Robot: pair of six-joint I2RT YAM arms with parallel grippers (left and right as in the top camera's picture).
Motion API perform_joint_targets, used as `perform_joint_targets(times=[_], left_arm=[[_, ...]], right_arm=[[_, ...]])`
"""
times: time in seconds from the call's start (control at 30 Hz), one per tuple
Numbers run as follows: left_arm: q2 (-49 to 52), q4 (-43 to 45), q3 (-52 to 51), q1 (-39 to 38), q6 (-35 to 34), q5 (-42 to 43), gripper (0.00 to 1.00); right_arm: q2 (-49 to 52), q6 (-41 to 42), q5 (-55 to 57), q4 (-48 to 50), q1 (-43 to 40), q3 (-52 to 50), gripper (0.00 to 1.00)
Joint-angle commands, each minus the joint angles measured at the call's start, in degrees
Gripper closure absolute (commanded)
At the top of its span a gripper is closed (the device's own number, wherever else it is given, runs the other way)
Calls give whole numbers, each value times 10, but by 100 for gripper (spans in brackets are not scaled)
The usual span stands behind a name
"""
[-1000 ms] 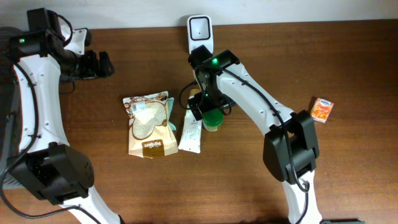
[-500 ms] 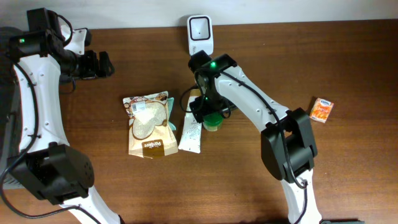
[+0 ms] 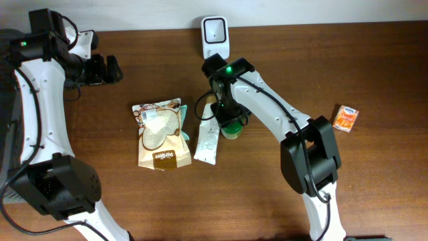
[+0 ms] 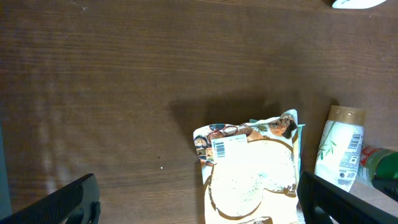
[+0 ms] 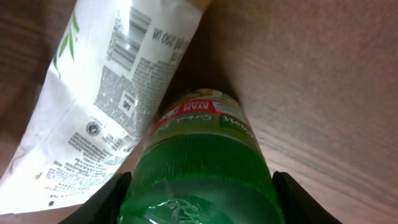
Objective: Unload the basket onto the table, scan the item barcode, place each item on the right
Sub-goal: 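Lower right gripper over the jar lid and align with it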
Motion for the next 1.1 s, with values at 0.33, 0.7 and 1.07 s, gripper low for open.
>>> perform_joint_targets(times=[0.33, 0.7, 1.07], left_arm=[[-13, -1, 3, 0, 9, 5, 1], [-13, -1, 3, 0, 9, 5, 1], [-13, -1, 3, 0, 9, 5, 1]], right_arm=[[-2, -168, 17, -36, 3, 71, 53], [-1, -537, 15, -47, -19, 71, 47], [1, -830, -97, -48, -91, 56, 37]])
